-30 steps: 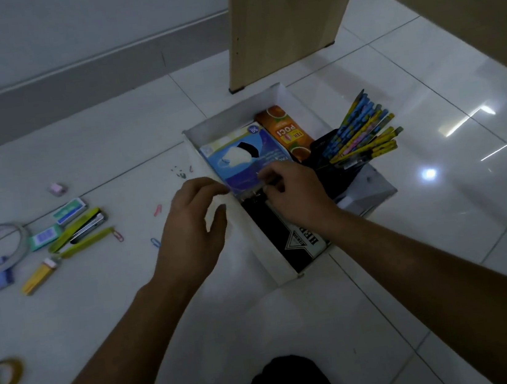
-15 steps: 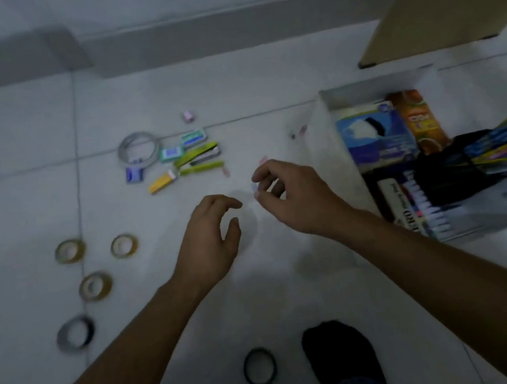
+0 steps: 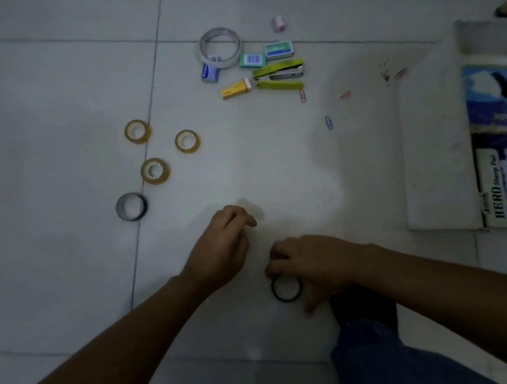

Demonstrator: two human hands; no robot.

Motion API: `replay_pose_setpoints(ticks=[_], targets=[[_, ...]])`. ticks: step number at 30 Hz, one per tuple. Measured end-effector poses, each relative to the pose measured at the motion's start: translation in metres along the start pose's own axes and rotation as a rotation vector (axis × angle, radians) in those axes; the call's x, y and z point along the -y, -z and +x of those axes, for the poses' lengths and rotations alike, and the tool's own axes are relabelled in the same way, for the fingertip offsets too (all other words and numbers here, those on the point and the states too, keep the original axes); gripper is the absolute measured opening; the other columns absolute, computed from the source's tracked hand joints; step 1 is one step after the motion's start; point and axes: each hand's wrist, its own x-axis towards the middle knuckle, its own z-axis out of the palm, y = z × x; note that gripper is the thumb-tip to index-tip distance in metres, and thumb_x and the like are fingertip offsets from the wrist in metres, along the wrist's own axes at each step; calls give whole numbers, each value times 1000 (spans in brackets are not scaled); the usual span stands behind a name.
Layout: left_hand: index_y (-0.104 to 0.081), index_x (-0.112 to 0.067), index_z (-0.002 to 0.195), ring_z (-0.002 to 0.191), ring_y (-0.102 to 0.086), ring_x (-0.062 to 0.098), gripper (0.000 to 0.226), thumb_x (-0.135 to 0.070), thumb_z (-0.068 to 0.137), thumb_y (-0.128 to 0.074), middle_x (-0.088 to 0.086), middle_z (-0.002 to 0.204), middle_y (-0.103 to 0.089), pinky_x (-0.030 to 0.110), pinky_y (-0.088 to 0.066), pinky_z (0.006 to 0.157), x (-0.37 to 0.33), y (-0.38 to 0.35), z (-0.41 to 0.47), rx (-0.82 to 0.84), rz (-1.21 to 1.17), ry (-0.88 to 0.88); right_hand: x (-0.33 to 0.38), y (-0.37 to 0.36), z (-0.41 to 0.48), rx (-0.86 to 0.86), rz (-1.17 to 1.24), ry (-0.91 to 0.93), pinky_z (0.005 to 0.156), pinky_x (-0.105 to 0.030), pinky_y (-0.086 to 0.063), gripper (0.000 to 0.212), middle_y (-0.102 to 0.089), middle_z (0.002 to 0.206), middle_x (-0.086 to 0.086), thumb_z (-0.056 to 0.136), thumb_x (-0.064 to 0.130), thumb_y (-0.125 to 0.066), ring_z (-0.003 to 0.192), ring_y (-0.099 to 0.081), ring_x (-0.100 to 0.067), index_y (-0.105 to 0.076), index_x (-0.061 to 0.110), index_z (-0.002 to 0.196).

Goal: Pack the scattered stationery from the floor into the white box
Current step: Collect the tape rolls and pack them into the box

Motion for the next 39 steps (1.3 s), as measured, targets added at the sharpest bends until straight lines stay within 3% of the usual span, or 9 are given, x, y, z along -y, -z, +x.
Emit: replay_pose_setpoints(ticks=[5,13,15,18,22,27,31,35,39], targets=[[-61,-7,107,101,-54,23,23,0,87,-54,7,110,-55,29,-46,86,11,10,-2,-78,1,27,-5,-6,16,-146,-68,83,74,-41,-51,52,-52,116,-5,77,38,-67,97,-54,-27,-50,25,124],[-59,-9,111,104,-53,24,23,-17,90,-59,9,113,-54,29,-44,93,41,46,-3,-372,94,279,-19,74,75,-483,223,-130,88,-40,-49,53,-44,121,-2,79,40,-70,110,-48,-21,-48,19,123],[-58,-9,116,109,-49,27,30,-19,88,-61,12,119,-52,32,-41,96,52,58,-6,-436,148,397,-24,99,101,-555,205,-145,92,-42,-47,55,-45,124,-8,79,34,-72,113,-49,-27,-49,13,124],[-48,-11,128,117,-44,33,49,-31,86,-62,13,131,-45,48,-44,94,67,72,-13,-462,236,631,-29,137,139,-613,168,-154,99,-39,-42,57,-44,133,-13,81,22,-70,118,-46,-33,-46,9,131],[-28,-14,145,129,-36,37,80,-50,83,-63,12,147,-33,53,-43,95,81,78,-22,-300,265,872,-39,167,176,-592,143,-193,97,-40,-39,58,-43,136,-15,82,14,-65,120,-45,-36,-42,8,135],[-38,-10,141,122,-45,34,59,-25,89,-62,15,138,-47,42,-43,96,94,77,-24,-320,129,799,-46,172,190,-471,113,-186,97,-43,-43,62,-47,134,-14,81,19,-67,118,-45,-36,-41,11,137],[-41,-13,139,124,-46,27,62,-29,86,-66,10,136,-49,30,-39,97,91,87,-2,-447,6,707,-47,167,190,-442,27,-132,94,-40,-40,57,-50,130,-12,82,26,-69,113,-45,-33,-45,11,132],[-34,-14,143,122,-47,26,70,-34,84,-67,10,135,-48,35,-43,99,88,93,36,-481,-21,660,-48,165,190,-486,109,-156,91,-39,-44,57,-53,125,-12,79,27,-73,111,-49,-33,-47,12,128],[-33,-15,145,122,-47,32,69,-34,86,-64,14,136,-47,39,-42,98,98,87,49,-356,7,722,-46,177,192,-541,214,-186,96,-38,-44,65,-52,127,-16,77,26,-77,117,-51,-32,-45,12,132]])
